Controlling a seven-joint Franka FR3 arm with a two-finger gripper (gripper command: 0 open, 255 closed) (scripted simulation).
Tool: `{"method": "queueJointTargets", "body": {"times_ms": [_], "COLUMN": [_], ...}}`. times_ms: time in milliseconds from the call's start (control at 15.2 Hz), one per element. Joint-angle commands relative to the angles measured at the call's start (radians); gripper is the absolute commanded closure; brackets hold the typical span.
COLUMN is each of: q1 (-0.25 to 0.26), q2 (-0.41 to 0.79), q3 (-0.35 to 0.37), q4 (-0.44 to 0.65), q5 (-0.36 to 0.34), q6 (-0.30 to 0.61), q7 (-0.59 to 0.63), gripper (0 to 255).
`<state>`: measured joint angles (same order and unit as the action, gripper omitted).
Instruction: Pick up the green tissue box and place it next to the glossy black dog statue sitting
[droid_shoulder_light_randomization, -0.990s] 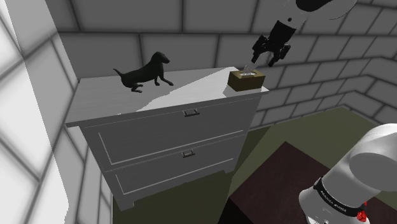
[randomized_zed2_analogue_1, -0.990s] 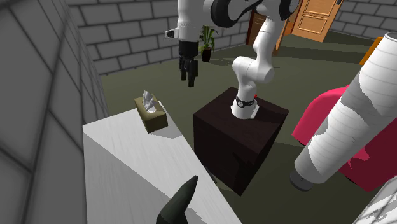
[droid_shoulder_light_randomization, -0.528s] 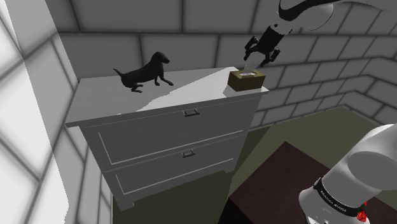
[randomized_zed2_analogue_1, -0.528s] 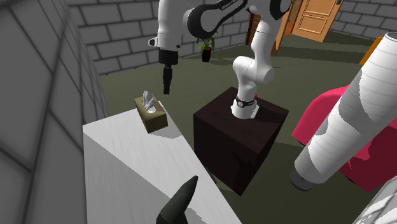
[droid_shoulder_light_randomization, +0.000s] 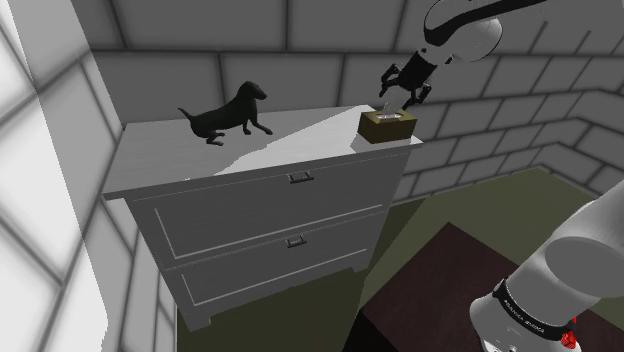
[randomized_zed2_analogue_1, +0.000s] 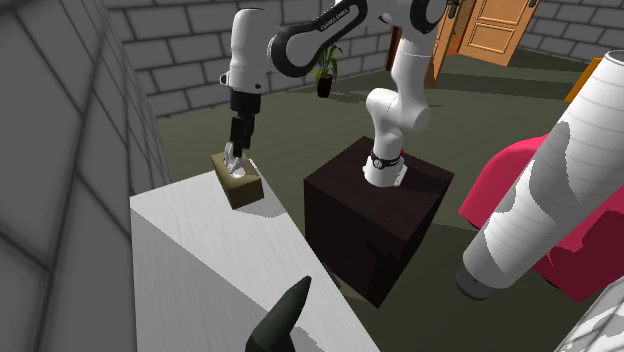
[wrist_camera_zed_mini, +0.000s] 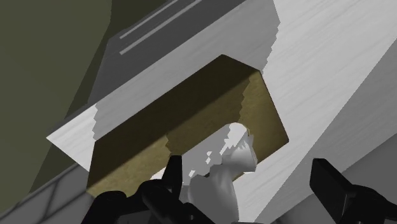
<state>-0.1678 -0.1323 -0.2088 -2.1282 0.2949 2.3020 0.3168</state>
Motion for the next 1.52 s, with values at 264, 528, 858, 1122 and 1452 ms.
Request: {"method": "queueJointTargets", "body": {"times_ms": [264,528,858,1122,1452], "q1": [0.008,0.008,0.008,0.007,0.007], "q2": [0.043,0.043,0.043,0.044,0.034], "q3": [0.004,0.004,0.004,0.003,0.005], "q4": [-0.011,-0.011,-0.011,-0.01,0.006], "q5": [0.023,0.023,0.023,0.024,0.014], "q6": [0.054,0.054,0.054,0.053,0.029], "q7": [-0.013,-0.013,-0.013,-0.016,-0.002], "gripper": [0,0,255,255,255]}}
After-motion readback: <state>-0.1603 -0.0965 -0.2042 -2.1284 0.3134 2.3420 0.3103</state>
